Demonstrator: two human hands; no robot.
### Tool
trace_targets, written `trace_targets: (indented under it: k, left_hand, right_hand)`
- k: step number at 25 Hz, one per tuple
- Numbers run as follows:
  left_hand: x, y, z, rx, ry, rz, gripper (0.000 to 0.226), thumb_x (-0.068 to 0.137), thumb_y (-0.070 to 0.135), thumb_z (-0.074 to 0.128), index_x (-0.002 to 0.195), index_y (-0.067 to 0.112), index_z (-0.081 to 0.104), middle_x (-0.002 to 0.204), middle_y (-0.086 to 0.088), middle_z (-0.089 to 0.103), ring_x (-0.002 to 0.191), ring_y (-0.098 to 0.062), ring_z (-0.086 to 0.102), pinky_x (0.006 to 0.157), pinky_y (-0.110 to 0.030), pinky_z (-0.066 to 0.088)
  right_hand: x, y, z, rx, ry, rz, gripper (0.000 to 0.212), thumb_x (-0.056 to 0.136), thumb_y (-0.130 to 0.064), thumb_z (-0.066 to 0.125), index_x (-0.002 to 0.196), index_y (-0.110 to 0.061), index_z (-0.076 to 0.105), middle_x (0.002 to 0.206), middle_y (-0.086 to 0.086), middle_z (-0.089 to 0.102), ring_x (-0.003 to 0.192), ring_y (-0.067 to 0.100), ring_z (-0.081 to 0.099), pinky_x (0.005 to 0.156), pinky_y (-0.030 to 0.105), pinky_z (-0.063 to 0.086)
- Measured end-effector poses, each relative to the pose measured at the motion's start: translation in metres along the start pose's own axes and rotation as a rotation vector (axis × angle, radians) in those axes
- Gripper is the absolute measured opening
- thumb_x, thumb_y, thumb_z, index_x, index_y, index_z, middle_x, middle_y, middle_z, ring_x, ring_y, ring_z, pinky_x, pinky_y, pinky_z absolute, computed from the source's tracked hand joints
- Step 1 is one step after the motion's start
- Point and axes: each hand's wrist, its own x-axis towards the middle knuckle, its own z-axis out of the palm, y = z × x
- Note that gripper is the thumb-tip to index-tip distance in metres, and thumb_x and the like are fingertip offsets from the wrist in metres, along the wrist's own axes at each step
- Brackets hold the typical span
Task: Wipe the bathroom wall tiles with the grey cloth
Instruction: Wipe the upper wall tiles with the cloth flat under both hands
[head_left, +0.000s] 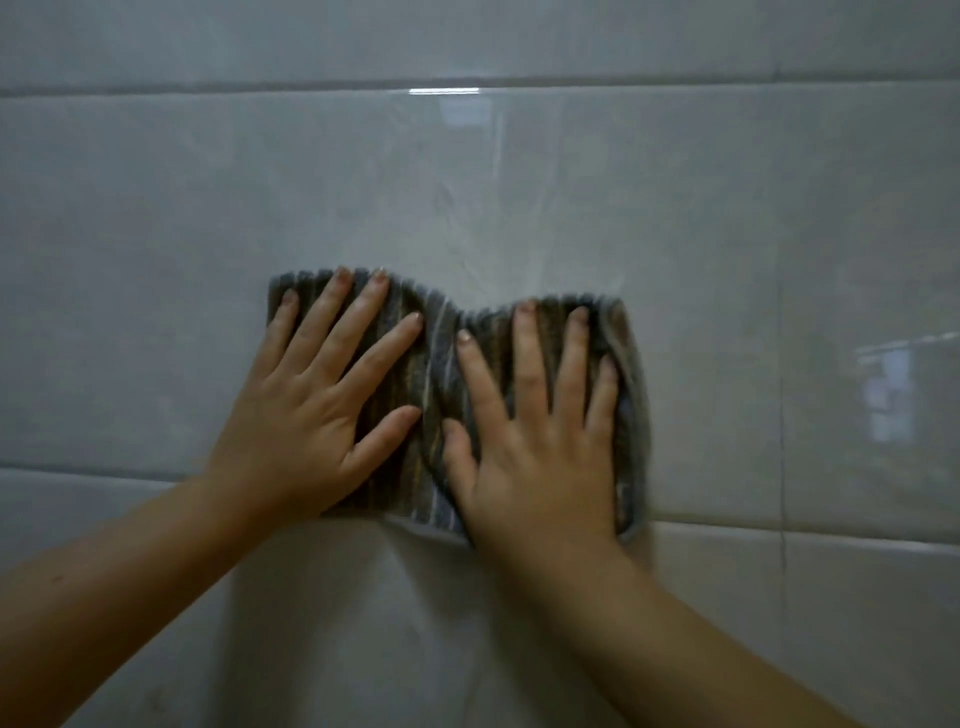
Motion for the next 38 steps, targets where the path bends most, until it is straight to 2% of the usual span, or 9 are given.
trace_targets:
  k: [5,11,15,19,21,25,27,31,38]
  left_hand:
    - [-0.036,0.057,0.008,-0.054,0.010,-0.093,0.065,0.100,0.058,0.026,0.154,0.023,0.029,0.165,-0.009,0.018,0.153,-0.031,0.013,0.119,-0.061,0.016]
    - [0.017,0.121,0.009,-0.068,-0.027,0.002,0.067,0.097,0.062,0.034,0.155,0.028,0.029,0.165,-0.007,0.018,0.153,-0.029,0.009,0.121,-0.058,0.012]
    - [0.011,0.073,0.005,-0.022,-0.052,0.001,0.067,0.098,0.064,0.029,0.156,0.031,0.024,0.166,-0.005,0.014,0.154,-0.026,0.006,0.122,-0.055,0.010]
    - [-0.028,0.032,0.008,-0.038,-0.020,-0.097,0.066,0.099,0.063,0.024,0.156,0.030,0.022,0.166,-0.005,0.013,0.154,-0.026,0.007,0.121,-0.057,0.013]
    - [-0.047,0.042,0.012,-0.049,-0.005,-0.103,0.066,0.099,0.062,0.025,0.156,0.029,0.022,0.166,-0.007,0.015,0.153,-0.029,0.009,0.120,-0.058,0.013]
    - [-0.073,0.078,0.016,-0.091,-0.016,0.057,0.066,0.098,0.063,0.032,0.155,0.029,0.029,0.165,-0.007,0.019,0.153,-0.030,0.013,0.119,-0.058,0.015]
    - [-0.071,0.067,0.017,-0.082,-0.012,0.100,0.066,0.097,0.063,0.035,0.154,0.030,0.032,0.164,-0.007,0.020,0.153,-0.029,0.013,0.120,-0.057,0.015]
    - [-0.058,0.011,0.009,-0.071,-0.006,0.036,0.065,0.097,0.062,0.035,0.155,0.031,0.030,0.165,-0.005,0.017,0.153,-0.027,0.010,0.122,-0.055,0.012]
    - [-0.133,-0.014,0.012,-0.085,-0.014,0.035,0.065,0.097,0.062,0.040,0.154,0.031,0.032,0.165,-0.005,0.019,0.153,-0.028,0.011,0.121,-0.057,0.015]
  right_hand:
    - [-0.044,0.037,-0.013,0.017,-0.029,-0.094,0.060,0.087,-0.049,0.051,0.144,-0.032,0.044,0.156,0.011,0.031,0.145,0.041,0.020,0.113,0.055,0.018]
    - [-0.050,0.122,-0.036,-0.111,-0.029,-0.018,0.060,0.089,-0.048,0.042,0.145,-0.025,0.043,0.155,0.019,0.029,0.143,0.048,0.017,0.111,0.061,0.017]
    - [-0.032,0.081,-0.026,-0.136,-0.025,0.092,0.062,0.091,-0.049,0.038,0.149,-0.024,0.037,0.156,0.022,0.024,0.143,0.050,0.011,0.113,0.063,0.010]
    - [-0.026,0.023,-0.012,-0.085,-0.026,0.056,0.062,0.090,-0.049,0.040,0.149,-0.026,0.037,0.157,0.019,0.025,0.144,0.048,0.014,0.114,0.061,0.011]
    - [-0.051,0.018,-0.011,-0.069,-0.045,-0.007,0.063,0.089,-0.048,0.042,0.148,-0.027,0.038,0.157,0.017,0.026,0.144,0.046,0.016,0.113,0.059,0.013]
    - [-0.098,0.045,-0.026,-0.107,-0.094,-0.064,0.066,0.085,-0.049,0.046,0.146,-0.030,0.036,0.157,0.014,0.024,0.145,0.044,0.015,0.110,0.061,0.020]
    - [-0.093,0.041,-0.026,-0.138,-0.082,-0.003,0.066,0.086,-0.050,0.043,0.147,-0.029,0.032,0.157,0.016,0.023,0.145,0.046,0.013,0.111,0.062,0.016]
    - [-0.056,-0.010,-0.008,-0.124,-0.063,0.135,0.066,0.088,-0.049,0.037,0.150,-0.027,0.028,0.158,0.020,0.017,0.145,0.048,0.008,0.113,0.062,0.007]
    - [-0.104,-0.062,0.005,-0.083,-0.103,-0.010,0.068,0.086,-0.048,0.037,0.149,-0.022,0.029,0.158,0.023,0.017,0.143,0.051,0.009,0.110,0.065,0.011]
